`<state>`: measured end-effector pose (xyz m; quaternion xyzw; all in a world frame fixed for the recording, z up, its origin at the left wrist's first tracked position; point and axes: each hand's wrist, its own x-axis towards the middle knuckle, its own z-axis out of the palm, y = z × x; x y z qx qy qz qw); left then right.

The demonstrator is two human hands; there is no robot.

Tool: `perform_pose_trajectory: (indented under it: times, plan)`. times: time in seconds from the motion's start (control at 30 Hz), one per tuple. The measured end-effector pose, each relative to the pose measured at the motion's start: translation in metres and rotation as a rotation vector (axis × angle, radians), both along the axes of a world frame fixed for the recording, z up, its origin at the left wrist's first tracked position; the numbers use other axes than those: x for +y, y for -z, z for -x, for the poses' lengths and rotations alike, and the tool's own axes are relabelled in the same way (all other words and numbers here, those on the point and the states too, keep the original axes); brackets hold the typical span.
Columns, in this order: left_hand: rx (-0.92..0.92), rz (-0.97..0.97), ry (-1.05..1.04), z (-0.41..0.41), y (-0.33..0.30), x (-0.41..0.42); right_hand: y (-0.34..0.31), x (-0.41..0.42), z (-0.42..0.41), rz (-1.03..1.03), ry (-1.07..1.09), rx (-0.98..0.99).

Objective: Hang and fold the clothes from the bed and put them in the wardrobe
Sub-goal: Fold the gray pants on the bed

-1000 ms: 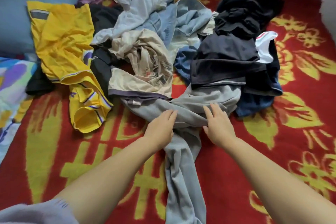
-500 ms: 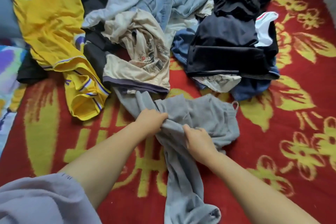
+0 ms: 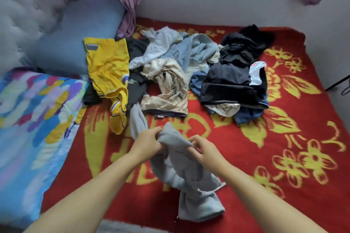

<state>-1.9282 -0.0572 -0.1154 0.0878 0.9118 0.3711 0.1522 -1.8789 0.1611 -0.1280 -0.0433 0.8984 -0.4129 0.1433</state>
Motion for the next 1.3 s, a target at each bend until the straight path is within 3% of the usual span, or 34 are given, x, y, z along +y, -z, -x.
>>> perform_pose_trajectory:
  times: [0.2,0.47,0.6,0.7,0.8,0.9,1.0,1.13,1.3]
  plan:
    - [-0.071,-0.432,0.009,-0.002,-0.124,0.006,-0.047,0.027,-0.010,-0.050,-0.142,-0.070]
    - [-0.131,-0.836,-0.016,0.007,-0.189,-0.016,-0.114,0.049,-0.010,0.101,0.051,-0.043]
    - [0.048,-0.627,-0.207,0.019,-0.170,-0.030,-0.165,0.080,0.002,0.280,0.227,0.124]
    - [-0.023,-0.346,0.055,0.009,-0.154,-0.009,-0.198,0.090,0.012,0.421,0.354,0.130]
    - [-0.155,-0.138,0.420,-0.011,-0.148,0.049,-0.213,0.077,0.015,0.541,0.369,-0.039]
    - [-0.081,-0.246,0.517,-0.027,-0.147,0.101,-0.216,0.066,0.016,0.652,0.309,-0.160]
    - [-0.083,-0.379,0.435,-0.031,-0.141,0.113,-0.225,0.065,0.018,0.783,0.534,-0.202]
    - [-0.011,-0.156,0.461,-0.025,-0.127,0.095,-0.249,0.069,0.016,1.031,0.704,-0.203]
    - [0.044,-0.026,0.335,-0.014,-0.107,0.081,-0.291,0.060,0.004,1.134,0.528,-0.162]
